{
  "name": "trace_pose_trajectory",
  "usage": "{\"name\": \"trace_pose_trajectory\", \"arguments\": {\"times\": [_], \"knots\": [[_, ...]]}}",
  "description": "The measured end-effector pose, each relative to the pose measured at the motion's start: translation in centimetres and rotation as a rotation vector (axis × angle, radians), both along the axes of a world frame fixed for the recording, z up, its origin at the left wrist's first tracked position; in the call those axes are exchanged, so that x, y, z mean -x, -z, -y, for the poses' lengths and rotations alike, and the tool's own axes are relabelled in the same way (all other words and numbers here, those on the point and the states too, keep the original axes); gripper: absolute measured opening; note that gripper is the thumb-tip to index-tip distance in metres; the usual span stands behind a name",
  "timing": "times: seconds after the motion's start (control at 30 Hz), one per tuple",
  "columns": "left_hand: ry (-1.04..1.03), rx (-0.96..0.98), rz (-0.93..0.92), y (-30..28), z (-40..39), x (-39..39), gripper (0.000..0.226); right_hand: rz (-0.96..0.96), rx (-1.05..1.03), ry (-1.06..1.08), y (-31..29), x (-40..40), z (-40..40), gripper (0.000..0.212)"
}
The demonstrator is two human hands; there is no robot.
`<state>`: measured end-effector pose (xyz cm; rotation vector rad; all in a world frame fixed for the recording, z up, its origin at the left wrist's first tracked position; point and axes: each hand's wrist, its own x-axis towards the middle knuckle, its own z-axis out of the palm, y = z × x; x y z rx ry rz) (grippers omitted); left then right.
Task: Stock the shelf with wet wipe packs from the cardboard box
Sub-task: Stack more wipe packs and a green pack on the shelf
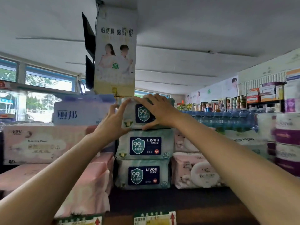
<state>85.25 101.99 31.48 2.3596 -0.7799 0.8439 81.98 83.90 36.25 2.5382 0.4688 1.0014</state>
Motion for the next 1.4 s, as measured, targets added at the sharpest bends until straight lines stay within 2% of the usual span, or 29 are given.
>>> {"name": "trace_pose_trajectory", "arguments": {"times": [0.3, 0.53, 0.63, 0.83, 1.0, 1.17, 1.4], "knots": [[-0.063, 0.013, 0.073, 0.4, -0.2, 2.4, 0.086, 0.079, -0.021, 0.111, 0.3, 2.6, 0.9, 0.104], [-0.127, -0.069, 0.225, 0.8, -0.2, 3.1, 0.092, 0.076, -0.048, 0.114, 0.6, 2.8, 0.9, 0.100], [-0.094, -0.052, 0.155, 1.2, 0.9, 3.1, 0.097, 0.030, -0.094, 0.142, 1.1, 2.5, 1.0, 0.105], [-0.105, 0.116, 0.050, 1.3, 1.5, 1.3, 0.104, 0.020, -0.160, 0.140, 0.7, 0.5, 1.3, 0.100], [-0.159, 0.083, 0.032, 1.0, 1.8, -0.2, 0.101, -0.008, -0.166, 0.248, 0.6, -2.8, 1.4, 0.098], [-0.131, 0.017, -0.082, 1.0, 2.2, -1.3, 0.086, 0.021, -0.155, 0.264, 0.8, -5.0, 0.3, 0.092], [-0.226, -0.067, -0.038, 1.3, 3.1, -0.7, 0.062, -0.019, -0.210, 0.210, 0.8, -4.2, 1.2, 0.099]]}}
